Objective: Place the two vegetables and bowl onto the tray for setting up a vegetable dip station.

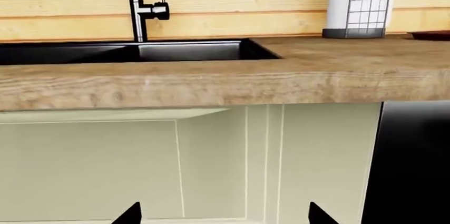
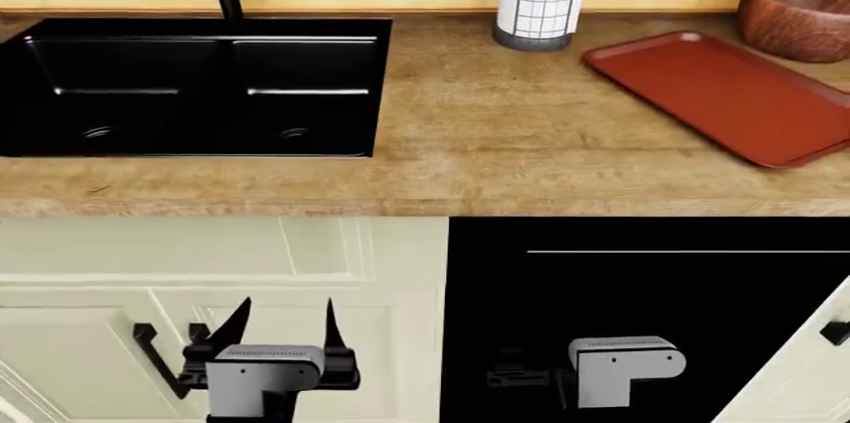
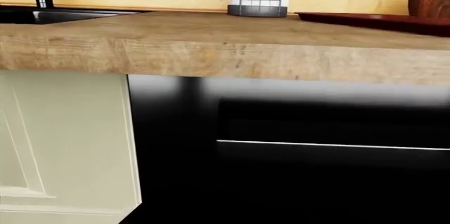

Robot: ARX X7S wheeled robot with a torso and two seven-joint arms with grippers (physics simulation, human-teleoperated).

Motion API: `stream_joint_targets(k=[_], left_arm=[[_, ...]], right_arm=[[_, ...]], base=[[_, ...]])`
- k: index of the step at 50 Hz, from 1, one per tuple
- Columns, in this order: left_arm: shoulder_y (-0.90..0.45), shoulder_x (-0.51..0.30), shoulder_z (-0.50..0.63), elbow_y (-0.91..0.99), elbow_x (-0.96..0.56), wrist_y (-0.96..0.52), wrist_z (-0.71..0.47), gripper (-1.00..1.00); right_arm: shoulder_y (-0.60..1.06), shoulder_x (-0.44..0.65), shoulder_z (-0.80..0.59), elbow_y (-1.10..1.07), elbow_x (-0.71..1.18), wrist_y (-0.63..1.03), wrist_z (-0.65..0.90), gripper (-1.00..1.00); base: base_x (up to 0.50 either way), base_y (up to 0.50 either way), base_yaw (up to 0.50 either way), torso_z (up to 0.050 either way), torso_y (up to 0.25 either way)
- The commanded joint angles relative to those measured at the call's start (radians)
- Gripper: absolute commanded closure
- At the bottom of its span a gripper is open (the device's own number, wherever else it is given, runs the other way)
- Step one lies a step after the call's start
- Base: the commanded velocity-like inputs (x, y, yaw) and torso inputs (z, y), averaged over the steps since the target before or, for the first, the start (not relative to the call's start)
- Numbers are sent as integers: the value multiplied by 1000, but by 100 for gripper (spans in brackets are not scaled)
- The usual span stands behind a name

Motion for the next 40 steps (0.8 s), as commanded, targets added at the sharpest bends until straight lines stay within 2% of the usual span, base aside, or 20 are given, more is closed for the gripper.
stream_joint_targets(k=[1, 31, 32, 40], left_arm=[[2, -15, 12, 0, -15, 16, -25, -100], [4, -41, 46, 12, -18, 0, -95, -100], [-13, -37, 45, 1, -6, -67, -117, -100], [-6, -43, 50, 7, -30, -50, -116, -100]], right_arm=[[-1, 15, -15, -2, 18, 0, 17, -100], [-9, 46, -50, -16, 53, -4, 50, -100], [-10, 47, -49, -19, 59, -4, 49, -100], [-11, 55, -56, -28, 71, 4, 53, -100]], base=[[0, 0, 0, 50, 0], [0, 0, 0, 50, 0], [0, 0, 0, 23, 0], [-49, -341, 0, 0, 0]])
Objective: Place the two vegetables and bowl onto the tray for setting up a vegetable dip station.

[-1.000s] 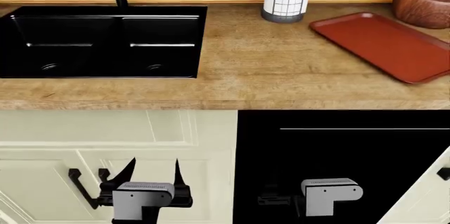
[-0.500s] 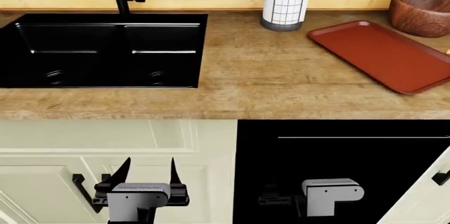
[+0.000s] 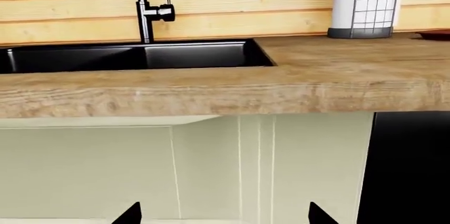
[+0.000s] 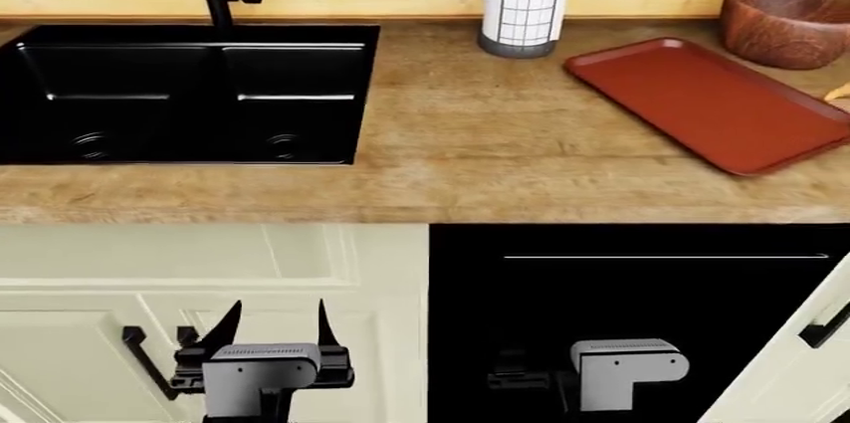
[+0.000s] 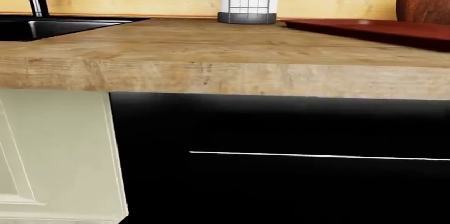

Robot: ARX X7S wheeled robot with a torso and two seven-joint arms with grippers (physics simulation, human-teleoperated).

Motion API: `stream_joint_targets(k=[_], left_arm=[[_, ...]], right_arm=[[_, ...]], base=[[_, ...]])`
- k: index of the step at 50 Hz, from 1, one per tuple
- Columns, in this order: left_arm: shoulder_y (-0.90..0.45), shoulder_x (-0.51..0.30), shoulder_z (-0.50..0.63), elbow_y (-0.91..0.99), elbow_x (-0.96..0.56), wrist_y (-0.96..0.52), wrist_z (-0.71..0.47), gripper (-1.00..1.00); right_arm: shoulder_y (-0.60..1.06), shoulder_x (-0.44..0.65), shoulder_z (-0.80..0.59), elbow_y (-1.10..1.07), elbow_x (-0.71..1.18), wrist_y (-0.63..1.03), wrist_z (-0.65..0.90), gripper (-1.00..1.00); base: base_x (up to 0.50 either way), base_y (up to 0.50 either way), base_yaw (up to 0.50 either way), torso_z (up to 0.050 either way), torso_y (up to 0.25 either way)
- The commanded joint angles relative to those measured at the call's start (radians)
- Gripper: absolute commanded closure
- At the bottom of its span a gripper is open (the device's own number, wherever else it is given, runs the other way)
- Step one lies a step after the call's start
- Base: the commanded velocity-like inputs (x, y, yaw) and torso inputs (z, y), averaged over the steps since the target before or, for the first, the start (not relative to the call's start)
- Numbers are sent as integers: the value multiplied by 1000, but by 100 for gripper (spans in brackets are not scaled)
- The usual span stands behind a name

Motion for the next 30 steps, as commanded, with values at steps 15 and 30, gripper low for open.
stream_joint_targets(k=[15, 30], left_arm=[[-1, -14, 30, 11, -12, -28, -43, -100], [1, -25, 41, 11, -24, -23, -57, -100]], right_arm=[[-2, 27, -19, -14, 32, 6, 14, -100], [-3, 36, -32, -11, 38, 0, 25, -100]], base=[[-85, -500, 0, 0, 0], [-85, -500, 0, 0, 0]])
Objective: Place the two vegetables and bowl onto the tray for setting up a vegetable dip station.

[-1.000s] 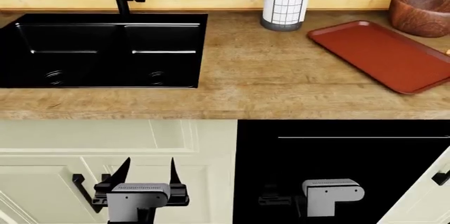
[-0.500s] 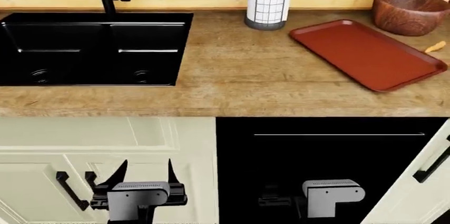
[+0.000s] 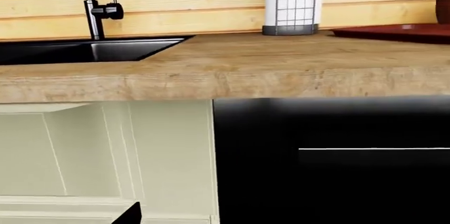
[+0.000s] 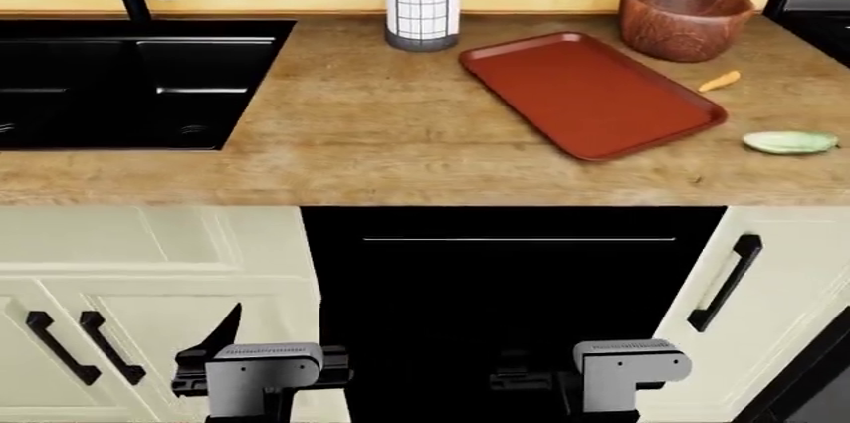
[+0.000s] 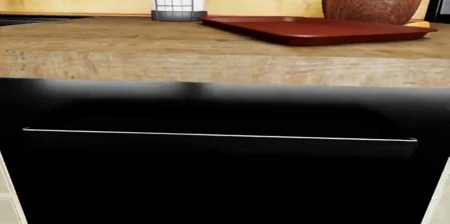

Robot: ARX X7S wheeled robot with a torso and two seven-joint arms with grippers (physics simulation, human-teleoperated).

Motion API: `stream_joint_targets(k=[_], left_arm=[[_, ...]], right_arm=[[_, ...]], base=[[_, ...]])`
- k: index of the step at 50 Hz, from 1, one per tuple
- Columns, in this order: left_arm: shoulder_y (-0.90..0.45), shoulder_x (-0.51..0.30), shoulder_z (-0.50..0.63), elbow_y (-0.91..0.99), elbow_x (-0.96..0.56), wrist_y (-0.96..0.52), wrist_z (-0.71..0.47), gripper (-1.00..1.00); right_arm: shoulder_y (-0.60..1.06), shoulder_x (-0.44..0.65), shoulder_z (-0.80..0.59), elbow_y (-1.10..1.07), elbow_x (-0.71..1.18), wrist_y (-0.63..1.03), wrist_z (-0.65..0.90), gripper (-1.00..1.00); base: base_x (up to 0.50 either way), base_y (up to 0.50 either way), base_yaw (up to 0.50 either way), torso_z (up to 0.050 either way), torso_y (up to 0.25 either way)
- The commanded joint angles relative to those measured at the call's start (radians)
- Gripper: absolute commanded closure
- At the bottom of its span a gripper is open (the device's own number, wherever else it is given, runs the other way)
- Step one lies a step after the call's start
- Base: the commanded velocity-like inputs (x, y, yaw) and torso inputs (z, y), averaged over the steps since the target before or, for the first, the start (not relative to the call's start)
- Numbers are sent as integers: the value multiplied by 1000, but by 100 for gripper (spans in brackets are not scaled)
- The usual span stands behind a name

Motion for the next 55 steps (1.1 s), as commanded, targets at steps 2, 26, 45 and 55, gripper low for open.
stream_joint_targets(k=[2, 26, 45, 55], left_arm=[[2, -10, 9, 1, -12, 1, -11, -100], [10, -27, 20, 2, -38, 16, -24, -100], [14, -38, 29, 7, -49, 21, -36, -100], [14, -45, 29, 0, -62, 28, -39, -100]], right_arm=[[-1, 8, -10, -3, 7, -1, 9, -100], [-11, 22, -33, -17, 26, -22, 12, -100], [-8, 31, -48, -18, 31, -30, 18, -100], [-9, 32, -55, -22, 40, -20, 27, -100]], base=[[-84, -500, 0, 0, 0], [-79, -500, 0, 0, 0], [0, -500, 0, 0, 0], [0, -491, 0, 0, 0]])
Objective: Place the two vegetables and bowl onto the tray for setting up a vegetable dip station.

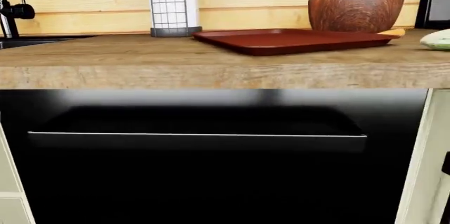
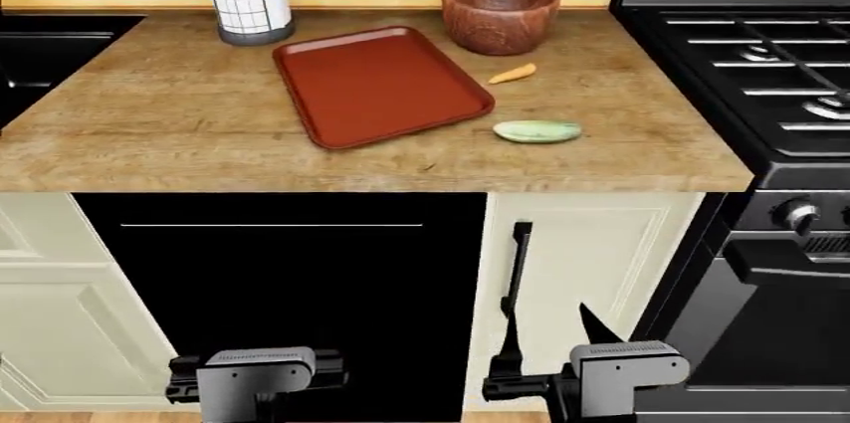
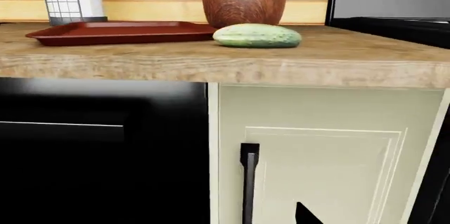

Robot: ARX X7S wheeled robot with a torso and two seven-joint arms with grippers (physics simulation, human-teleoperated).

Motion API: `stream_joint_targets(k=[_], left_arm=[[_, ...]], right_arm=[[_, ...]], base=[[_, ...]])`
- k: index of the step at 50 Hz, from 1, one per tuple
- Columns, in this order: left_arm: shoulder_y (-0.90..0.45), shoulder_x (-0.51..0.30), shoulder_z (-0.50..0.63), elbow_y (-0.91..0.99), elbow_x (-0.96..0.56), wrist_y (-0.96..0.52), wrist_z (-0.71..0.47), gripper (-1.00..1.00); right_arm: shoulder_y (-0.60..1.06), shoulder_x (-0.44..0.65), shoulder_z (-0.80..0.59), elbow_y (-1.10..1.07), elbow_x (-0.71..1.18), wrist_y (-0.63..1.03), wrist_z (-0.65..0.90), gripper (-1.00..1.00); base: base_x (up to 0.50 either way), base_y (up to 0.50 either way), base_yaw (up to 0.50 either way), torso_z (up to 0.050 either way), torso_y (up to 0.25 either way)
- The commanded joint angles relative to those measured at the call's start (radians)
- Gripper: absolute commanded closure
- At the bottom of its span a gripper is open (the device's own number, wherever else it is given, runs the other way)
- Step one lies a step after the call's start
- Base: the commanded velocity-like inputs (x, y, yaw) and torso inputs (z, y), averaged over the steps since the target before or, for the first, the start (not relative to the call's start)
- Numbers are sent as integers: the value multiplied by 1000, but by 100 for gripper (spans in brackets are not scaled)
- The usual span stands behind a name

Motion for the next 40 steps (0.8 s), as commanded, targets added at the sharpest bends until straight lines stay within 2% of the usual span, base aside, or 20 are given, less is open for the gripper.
stream_joint_targets(k=[1, 5, 14, 22, 27, 31, 33, 35, 37, 38, 40], left_arm=[[1, -7, 2, -2, -12, 5, -5, -100], [5, -23, 1, 58, -7, -38, -17, -100], [-29, -129, -47, 412, -71, -346, -35, -100], [-140, -235, -81, 644, -153, -605, -3, -100], [-229, -302, -79, 762, -217, -760, 36, -100], [-339, -345, -99, 861, -331, -948, 67, -100], [-432, -334, -162, 882, -436, -1083, 65, -100], [-561, -338, -217, 911, -527, -1223, 54, -100], [-670, -329, -268, 923, -604, -1338, 39, -100], [-731, -338, -278, 936, -628, -1373, 39, -100], [-827, -330, -311, 943, -691, -1471, 29, -100]], right_arm=[[0, 2, -8, -7, 6, 14, 11, -100], [10, 15, -25, -51, -23, 111, 38, -100], [49, 93, -1, -440, 55, 539, 41, -100], [138, 171, 70, -719, 151, 819, 39, -100], [252, 218, 136, -861, 244, 1028, 26, -100], [423, 226, 230, -970, 390, 1293, 1, -100], [526, 225, 272, -1008, 454, 1429, -4, -100], [658, 230, 336, -1024, 595, 1571, 39, -100], [737, 292, 375, -966, 864, 1582, 220, -100], [797, 331, 385, -905, 1014, 1582, 360, -100], [890, 381, 365, -807, 1311, 1577, 569, -100]], base=[[0, -121, 0, 0, 0], [0, 0, 0, 0, 0], [0, 0, 0, 0, 0], [0, 0, 0, 0, 0], [0, 0, 0, 0, 0], [0, 0, 0, 0, 0], [0, 0, 0, 0, 0], [0, 0, 0, 0, 0], [0, 0, 0, 0, 0], [0, 0, 0, 0, 0], [0, 0, 0, 0, 0]])
